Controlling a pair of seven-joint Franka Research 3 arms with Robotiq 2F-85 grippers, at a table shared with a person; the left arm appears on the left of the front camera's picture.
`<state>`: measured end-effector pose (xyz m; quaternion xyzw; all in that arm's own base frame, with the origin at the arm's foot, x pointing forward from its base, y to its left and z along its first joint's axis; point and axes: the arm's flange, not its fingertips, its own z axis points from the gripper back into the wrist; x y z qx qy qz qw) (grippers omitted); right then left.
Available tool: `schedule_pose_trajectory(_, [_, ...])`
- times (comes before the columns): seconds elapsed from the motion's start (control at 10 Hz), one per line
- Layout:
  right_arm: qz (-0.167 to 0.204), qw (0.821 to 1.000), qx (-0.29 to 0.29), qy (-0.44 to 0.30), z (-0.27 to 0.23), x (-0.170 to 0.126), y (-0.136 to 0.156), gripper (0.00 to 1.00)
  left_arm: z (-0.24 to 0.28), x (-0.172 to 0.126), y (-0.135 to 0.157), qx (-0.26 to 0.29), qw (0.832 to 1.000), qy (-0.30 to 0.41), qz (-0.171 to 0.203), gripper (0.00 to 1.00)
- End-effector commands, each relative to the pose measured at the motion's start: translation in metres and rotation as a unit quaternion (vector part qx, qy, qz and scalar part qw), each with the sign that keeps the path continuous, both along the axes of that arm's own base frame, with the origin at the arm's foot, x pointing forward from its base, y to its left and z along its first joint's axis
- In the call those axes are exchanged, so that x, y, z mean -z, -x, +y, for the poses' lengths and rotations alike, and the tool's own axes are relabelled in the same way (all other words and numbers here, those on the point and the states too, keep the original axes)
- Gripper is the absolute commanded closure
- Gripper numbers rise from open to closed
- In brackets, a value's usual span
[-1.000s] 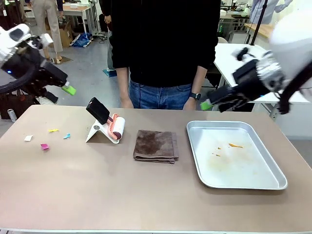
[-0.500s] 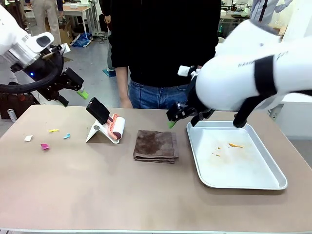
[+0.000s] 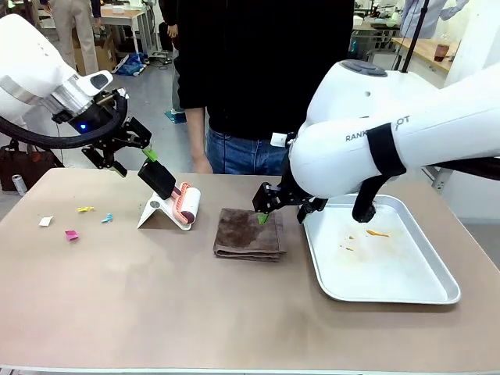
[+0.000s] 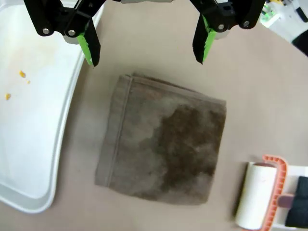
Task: Clean the surface of the table.
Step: Hold the Lint Roller with your left hand and the towel with your right hand.
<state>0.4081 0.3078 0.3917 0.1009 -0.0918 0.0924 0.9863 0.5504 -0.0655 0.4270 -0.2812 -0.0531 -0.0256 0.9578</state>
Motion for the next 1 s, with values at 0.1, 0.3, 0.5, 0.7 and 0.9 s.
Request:
schedule_pose_trajectory(0.1, [0.000,0.999,0.042,0.002,0.011,-0.001,-0.016,0.00,-0.008,0.009,-0.019,0.005,0.999,0.024,0.028,0.00])
schedule_pose_trajectory(0.3, [0.008,1.000,0.013,-0.005,0.002,0.004,-0.009,0.00,-0.013,0.018,-0.021,0.022,0.999,0.031,0.034,0.00])
schedule_pose_trajectory(0.5, [0.008,1.000,0.013,-0.005,0.002,0.004,-0.009,0.00,-0.017,0.017,-0.017,0.030,0.999,0.033,0.026,0.00])
schedule_pose_trajectory(0.7, [0.009,1.000,0.023,-0.006,0.002,0.004,-0.010,0.00,-0.022,0.014,-0.014,0.037,0.999,0.030,0.022,0.00])
schedule_pose_trajectory(0.9, [0.018,0.996,0.083,-0.017,0.015,0.020,-0.035,0.00,-0.024,0.013,-0.012,0.040,0.999,0.023,0.017,0.00])
